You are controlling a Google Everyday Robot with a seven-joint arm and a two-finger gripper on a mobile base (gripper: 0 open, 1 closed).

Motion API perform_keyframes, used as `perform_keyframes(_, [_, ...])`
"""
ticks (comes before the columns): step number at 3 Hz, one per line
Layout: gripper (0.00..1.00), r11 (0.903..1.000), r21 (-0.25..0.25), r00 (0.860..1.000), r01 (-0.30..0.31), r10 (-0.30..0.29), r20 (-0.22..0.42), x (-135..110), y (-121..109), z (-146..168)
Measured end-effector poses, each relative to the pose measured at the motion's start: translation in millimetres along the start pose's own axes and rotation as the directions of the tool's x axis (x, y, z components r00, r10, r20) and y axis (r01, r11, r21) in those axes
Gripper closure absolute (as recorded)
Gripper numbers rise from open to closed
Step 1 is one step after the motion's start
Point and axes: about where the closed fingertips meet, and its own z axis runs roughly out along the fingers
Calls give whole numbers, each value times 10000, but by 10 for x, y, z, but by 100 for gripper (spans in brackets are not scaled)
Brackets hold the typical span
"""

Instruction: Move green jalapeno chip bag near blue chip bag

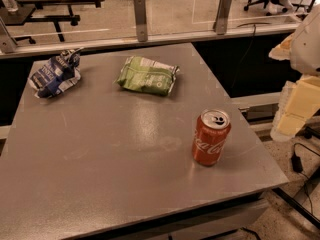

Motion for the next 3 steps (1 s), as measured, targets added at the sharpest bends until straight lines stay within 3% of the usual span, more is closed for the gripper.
perform_keyframes(1, [0,10000,2,10000,0,0,1,0,0,0])
perform_keyframes(2, [0,9997,161,9989,-177,170,442,-85,-164,68])
perform_keyframes(3, [0,9979,322,9918,-568,526,1168,-285,-503,200])
